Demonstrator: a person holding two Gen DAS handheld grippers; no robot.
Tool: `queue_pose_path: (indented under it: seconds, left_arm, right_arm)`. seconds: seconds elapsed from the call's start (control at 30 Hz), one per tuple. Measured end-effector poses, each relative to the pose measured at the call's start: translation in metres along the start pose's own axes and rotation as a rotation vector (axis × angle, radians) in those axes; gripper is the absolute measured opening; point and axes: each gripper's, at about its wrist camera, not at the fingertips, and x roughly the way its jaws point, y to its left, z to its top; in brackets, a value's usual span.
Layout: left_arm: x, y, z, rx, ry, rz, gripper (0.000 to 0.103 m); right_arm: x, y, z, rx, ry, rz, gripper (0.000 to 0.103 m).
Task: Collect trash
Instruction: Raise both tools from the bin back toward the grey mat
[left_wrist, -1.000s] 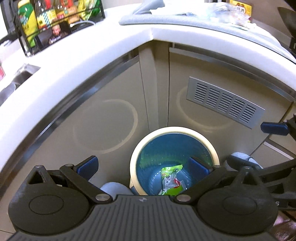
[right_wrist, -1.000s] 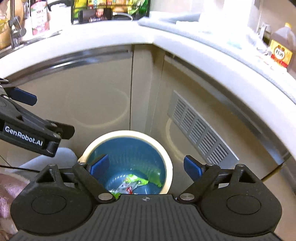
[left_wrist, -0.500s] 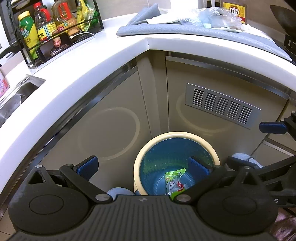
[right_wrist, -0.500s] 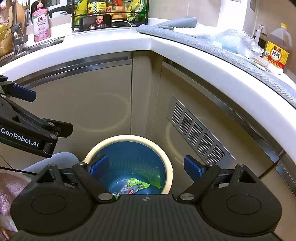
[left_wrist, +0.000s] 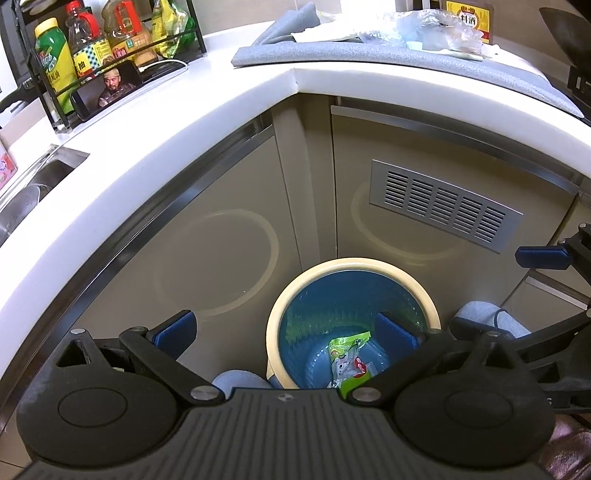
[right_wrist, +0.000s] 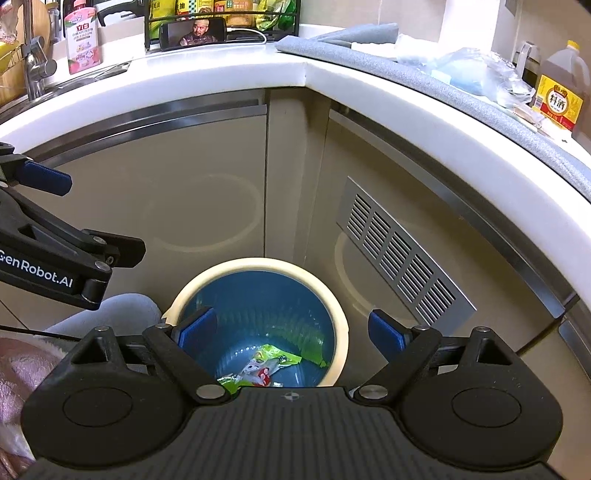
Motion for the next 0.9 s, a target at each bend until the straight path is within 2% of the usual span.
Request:
queue_pose_path:
  seconds: [0.67,0.9]
  left_arm:
    - [0.004,-0.001,0.002,0.008,0.009,-0.006,0.103]
    - [0.004,-0.001,0.006,0.019,0.01,-0.013,0.103]
  right_arm:
    - [0.01,-0.001,0.0,0.01,0.038,0.003,0.091]
    - [0.007,-0.004,0.0,0.017,0.006,0.015,0.091]
